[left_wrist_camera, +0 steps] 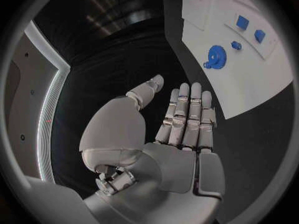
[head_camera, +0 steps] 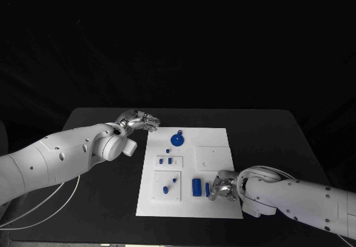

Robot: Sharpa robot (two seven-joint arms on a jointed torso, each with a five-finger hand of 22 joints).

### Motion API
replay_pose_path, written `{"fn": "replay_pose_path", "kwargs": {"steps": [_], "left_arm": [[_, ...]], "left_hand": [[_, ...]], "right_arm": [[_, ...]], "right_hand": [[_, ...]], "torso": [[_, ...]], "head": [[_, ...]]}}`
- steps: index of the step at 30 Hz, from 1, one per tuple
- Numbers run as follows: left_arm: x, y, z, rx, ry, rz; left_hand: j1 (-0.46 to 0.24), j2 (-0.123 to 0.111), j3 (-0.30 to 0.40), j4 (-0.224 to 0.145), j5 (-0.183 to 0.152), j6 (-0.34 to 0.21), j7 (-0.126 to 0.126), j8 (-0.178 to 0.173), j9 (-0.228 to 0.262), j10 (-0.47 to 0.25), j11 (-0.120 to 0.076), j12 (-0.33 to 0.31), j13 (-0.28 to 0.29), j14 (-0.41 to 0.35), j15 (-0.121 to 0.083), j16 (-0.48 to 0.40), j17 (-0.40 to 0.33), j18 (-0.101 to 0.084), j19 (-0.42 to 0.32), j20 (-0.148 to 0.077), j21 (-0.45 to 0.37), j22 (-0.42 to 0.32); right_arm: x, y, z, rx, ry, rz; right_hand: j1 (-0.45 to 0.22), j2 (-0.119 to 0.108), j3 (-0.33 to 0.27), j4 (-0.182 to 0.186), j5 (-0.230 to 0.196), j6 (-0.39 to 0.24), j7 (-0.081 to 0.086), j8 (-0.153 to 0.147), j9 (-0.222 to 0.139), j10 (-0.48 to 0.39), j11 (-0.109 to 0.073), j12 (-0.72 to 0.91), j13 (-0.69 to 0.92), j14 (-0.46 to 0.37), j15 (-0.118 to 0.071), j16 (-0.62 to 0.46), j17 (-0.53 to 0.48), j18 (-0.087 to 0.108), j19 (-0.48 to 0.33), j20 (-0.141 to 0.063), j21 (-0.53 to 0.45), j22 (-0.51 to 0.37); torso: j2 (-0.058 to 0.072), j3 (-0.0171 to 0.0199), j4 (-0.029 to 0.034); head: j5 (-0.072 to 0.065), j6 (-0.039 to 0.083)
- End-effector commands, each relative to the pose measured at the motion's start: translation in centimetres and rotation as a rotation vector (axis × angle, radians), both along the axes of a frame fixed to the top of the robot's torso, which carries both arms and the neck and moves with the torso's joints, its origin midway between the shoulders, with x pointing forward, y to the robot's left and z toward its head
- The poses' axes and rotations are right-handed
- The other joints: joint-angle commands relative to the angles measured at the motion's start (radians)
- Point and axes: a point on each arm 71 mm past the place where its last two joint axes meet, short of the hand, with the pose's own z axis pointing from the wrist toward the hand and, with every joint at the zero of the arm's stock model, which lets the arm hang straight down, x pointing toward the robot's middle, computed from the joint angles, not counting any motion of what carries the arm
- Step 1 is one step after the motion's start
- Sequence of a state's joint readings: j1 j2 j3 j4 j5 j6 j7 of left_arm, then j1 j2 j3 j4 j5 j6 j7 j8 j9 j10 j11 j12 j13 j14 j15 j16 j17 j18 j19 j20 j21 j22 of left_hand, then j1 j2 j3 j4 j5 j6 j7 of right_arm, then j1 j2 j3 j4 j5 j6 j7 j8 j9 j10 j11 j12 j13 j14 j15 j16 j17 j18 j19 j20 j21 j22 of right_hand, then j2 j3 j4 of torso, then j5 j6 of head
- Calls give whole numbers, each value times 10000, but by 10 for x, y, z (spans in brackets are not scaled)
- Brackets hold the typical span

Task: Assemble the parts on the task board

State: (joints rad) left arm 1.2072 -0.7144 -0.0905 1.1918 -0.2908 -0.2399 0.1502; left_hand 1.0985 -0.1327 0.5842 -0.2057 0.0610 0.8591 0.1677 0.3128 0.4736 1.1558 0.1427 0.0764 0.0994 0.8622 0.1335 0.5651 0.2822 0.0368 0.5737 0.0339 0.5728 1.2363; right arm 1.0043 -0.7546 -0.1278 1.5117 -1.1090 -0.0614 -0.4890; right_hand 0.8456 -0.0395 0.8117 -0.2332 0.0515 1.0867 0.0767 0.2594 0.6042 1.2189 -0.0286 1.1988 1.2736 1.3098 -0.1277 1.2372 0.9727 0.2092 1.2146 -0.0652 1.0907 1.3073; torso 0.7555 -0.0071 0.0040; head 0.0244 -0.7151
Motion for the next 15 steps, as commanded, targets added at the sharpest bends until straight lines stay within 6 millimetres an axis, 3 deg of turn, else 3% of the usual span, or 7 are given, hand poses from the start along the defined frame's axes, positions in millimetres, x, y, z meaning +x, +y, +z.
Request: {"fn": "replay_pose_path", "kwargs": {"steps": [1, 5, 8, 11, 15], "left_arm": [[0, -2, 1, -60, 5, -146], [0, -2, 1, -60, -3, -141], [0, -2, 1, -59, -17, -128], [0, -1, 1, -61, -49, -105], [0, -1, 2, -72, -145, -57]], "left_hand": [[-71, -17, 14, 60, -52, -79, -19, 41, -17, -52, -4, -8, -17, 52, 40, -37, 15, -30, -3, 29, -55, 17], [-71, -18, 14, 60, -52, -79, -19, 41, -17, -52, -3, -8, -18, 53, 40, -39, 18, -30, -3, 29, -57, 18], [-71, -19, 14, 61, -53, -80, -18, 41, -18, -53, -3, -8, -18, 53, 40, -41, 20, -31, -3, 30, -58, 20], [-71, -21, 13, 62, -53, -81, -18, 41, -18, -53, -3, -8, -19, 52, 41, -42, 22, -31, -3, 30, -59, 21], [-73, -25, 10, 63, -54, -81, -18, 41, -18, -54, -3, -8, -19, 53, 41, -45, 26, -31, -3, 31, -61, 22]], "right_arm": [[-2, -7, -7, -448, 199, -165], [-2, -10, -6, -253, 290, -314], [-4, -13, -6, 33, 439, -439], [-3, -20, -6, 596, 739, -814], [5, -25, -4, 1276, 760, -1146]], "right_hand": [[28, -15, -31, -85, 37, -54, 52, -48, -136, 77, 1, 13, 9, 3, -48, -26, -7, 526, -7, 87, 22, 164], [-121, -158, -142, -215, 75, -55, 60, -51, -156, 66, 13, -3, 0, 13, -37, -27, -11, 526, 8, 114, 36, 165], [-362, -374, -526, -420, 517, -78, 69, -59, -183, 33, 25, -36, -17, 20, -30, -30, -17, 526, 27, 126, 47, 158], [-594, -896, -1038, -492, 1012, -178, 99, -101, -213, -140, 49, -194, -120, 16, -12, -49, -28, 526, 21, 124, 33, 146], [-514, -1339, -1277, -400, 822, -746, 279, -372, -306, -822, 216, -732, -467, -79, 133, -177, -87, 526, -122, 115, -130, 86]], "torso": [[-4, -4, -1], [-6, -8, 1], [-5, -11, 1], [-11, -11, -2], [-15, -16, -20]], "head": [[-1, 8], [-4, 18], [-15, 31], [-23, 75], [-39, 182]]}}
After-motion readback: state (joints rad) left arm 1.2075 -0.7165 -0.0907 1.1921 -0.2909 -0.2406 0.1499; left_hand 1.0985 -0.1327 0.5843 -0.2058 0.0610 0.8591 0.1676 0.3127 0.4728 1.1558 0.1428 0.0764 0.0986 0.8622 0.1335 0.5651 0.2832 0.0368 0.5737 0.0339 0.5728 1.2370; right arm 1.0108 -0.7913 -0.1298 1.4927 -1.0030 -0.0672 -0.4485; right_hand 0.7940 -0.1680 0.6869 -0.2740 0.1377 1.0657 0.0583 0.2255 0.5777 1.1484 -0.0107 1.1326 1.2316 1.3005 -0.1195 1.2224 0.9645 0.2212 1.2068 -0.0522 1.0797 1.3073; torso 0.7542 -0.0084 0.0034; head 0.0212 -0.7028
